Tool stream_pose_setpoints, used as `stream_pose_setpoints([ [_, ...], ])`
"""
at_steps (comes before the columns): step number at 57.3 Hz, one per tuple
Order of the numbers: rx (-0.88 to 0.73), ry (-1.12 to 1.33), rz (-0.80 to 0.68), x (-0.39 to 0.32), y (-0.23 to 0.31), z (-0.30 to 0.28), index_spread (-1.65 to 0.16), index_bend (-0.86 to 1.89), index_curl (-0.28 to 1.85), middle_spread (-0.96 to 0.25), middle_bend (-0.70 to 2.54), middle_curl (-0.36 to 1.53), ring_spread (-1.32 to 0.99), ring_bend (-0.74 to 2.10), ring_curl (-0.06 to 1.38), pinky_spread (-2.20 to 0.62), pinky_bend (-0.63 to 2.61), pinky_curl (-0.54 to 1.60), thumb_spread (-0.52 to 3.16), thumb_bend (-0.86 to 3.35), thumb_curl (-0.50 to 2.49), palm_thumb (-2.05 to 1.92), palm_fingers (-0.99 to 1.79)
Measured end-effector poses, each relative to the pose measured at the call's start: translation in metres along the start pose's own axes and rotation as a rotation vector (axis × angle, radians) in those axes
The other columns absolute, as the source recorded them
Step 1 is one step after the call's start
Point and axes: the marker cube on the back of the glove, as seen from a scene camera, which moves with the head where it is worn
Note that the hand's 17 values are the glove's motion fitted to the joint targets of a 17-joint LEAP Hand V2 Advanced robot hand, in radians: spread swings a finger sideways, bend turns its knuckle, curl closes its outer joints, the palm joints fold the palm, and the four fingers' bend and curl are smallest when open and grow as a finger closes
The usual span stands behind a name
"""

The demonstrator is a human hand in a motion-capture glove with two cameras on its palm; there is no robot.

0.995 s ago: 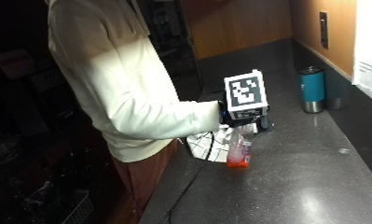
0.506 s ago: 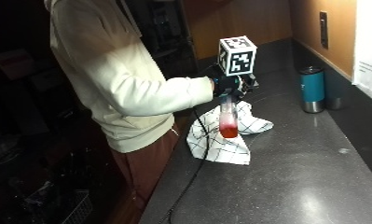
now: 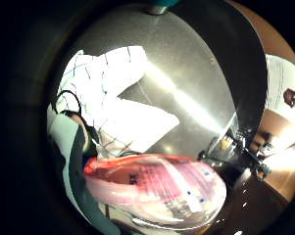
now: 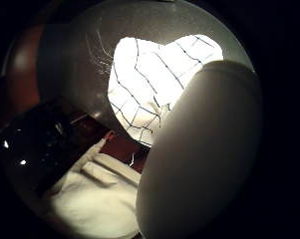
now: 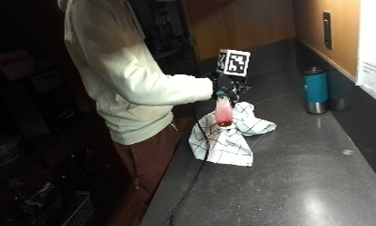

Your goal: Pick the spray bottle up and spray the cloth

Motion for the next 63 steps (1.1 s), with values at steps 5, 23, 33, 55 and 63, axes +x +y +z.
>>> stream_pose_setpoints([
  [5,-0.009,0.015,-0.001,-0.007,-0.003,0.003,-0.24,0.37,0.56,-0.15,0.65,0.53,-0.18,0.71,0.48,-0.23,0.35,0.39,0.03,-0.03,0.75,1.01,1.38],
  [23,0.034,0.048,0.031,-0.02,-0.005,-0.017,-0.24,0.37,0.56,-0.15,0.65,0.53,-0.18,0.71,0.48,-0.23,0.35,0.39,0.03,-0.03,0.75,1.01,1.38],
  [33,0.088,0.032,0.018,-0.029,-0.005,-0.026,-0.24,0.37,0.56,-0.15,0.65,0.53,-0.18,0.71,0.48,-0.23,0.35,0.39,0.03,-0.03,0.75,1.01,1.38],
  [55,0.568,-0.709,-0.11,-0.099,-0.023,-0.115,-0.24,0.36,0.56,-0.15,0.65,0.53,-0.18,0.71,0.48,-0.23,0.36,0.39,0.03,-0.03,0.76,1.01,1.37],
  [63,0.787,-1.067,-0.174,-0.14,-0.054,-0.138,-0.23,0.36,0.56,-0.14,0.64,0.52,-0.18,0.71,0.48,-0.22,0.36,0.39,0.04,-0.03,0.76,1.02,1.37],
])
